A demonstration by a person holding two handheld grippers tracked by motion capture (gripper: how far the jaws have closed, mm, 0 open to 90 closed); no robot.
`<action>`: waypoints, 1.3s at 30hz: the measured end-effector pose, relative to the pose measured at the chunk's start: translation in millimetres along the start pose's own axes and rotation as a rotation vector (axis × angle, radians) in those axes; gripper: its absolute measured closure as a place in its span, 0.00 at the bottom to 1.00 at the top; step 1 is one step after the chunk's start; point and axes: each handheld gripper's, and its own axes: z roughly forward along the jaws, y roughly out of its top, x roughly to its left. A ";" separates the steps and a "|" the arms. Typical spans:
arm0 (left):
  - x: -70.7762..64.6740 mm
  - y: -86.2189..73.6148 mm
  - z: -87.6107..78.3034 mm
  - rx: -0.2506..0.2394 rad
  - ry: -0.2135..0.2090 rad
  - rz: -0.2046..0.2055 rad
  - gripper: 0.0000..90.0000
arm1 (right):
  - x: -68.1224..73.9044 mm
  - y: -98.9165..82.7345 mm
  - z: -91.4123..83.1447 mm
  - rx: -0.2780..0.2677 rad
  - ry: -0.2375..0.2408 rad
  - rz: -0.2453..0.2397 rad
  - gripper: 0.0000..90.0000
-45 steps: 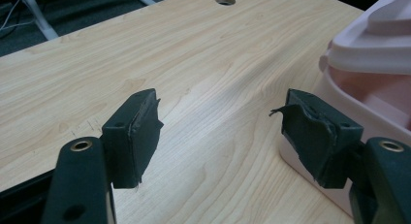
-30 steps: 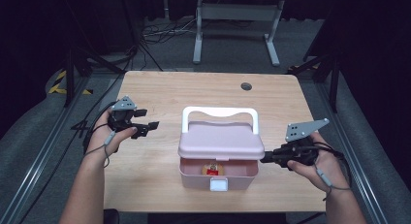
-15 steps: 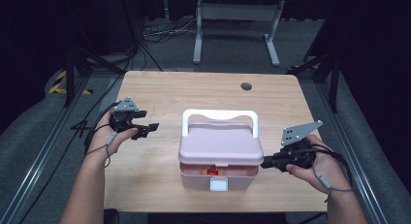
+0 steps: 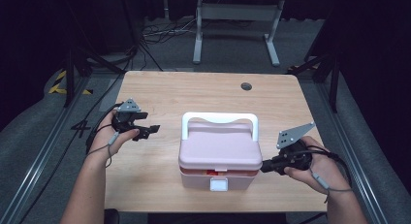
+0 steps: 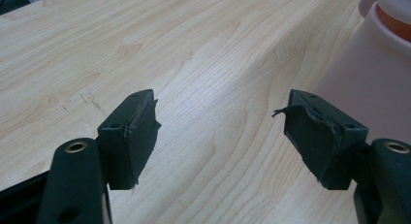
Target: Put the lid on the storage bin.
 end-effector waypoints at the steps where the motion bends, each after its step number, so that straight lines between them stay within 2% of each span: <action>1: 0.1 -0.1 0.1 0.000 0.000 0.000 0.31 | 0.3 0.1 0.3 0.004 -0.002 0.004 0.99; 18: -0.4 -0.5 3.4 0.019 -0.010 0.002 0.31 | 1.6 -1.9 3.1 0.070 0.002 0.008 0.98; 29: 0.2 -0.9 3.6 0.016 -0.011 -0.012 0.30 | 1.4 -4.1 2.8 0.098 0.003 0.002 0.98; 32: 0.0 -0.8 3.8 0.017 -0.013 -0.011 0.30 | 2.3 -3.8 0.7 0.077 0.020 0.003 0.98; 37: -0.4 -0.8 3.3 0.015 -0.011 -0.010 0.30 | 2.7 -4.6 -5.6 0.053 0.016 0.009 0.96; 39: -1.4 -0.7 2.0 0.013 -0.010 -0.003 0.30 | 2.7 -4.2 -8.8 0.021 0.026 0.009 0.88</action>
